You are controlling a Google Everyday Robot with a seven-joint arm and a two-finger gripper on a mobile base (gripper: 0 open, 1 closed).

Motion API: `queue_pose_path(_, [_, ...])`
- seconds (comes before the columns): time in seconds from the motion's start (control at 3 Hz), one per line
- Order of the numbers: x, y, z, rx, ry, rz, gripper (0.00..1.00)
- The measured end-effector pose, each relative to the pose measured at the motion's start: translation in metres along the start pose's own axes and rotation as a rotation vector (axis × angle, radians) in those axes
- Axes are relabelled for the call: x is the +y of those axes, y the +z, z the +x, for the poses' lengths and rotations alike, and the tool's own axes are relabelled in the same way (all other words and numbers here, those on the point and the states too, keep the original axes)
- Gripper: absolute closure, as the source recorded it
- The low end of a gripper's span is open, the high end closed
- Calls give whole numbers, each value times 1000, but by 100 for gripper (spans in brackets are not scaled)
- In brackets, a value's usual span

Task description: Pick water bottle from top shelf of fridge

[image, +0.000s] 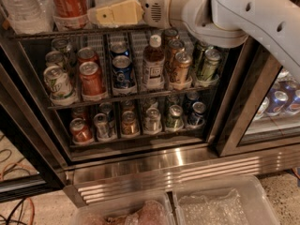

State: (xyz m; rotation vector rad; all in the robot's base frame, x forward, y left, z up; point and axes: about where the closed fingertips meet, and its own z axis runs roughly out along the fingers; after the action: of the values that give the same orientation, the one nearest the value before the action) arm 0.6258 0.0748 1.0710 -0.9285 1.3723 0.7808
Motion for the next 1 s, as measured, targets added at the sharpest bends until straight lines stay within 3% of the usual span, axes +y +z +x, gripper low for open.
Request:
queue_pose_path(0.33, [-1,8,1,-4,12,15,0])
queue_pose_path(1.0, [-1,17,5,1,29,28,42])
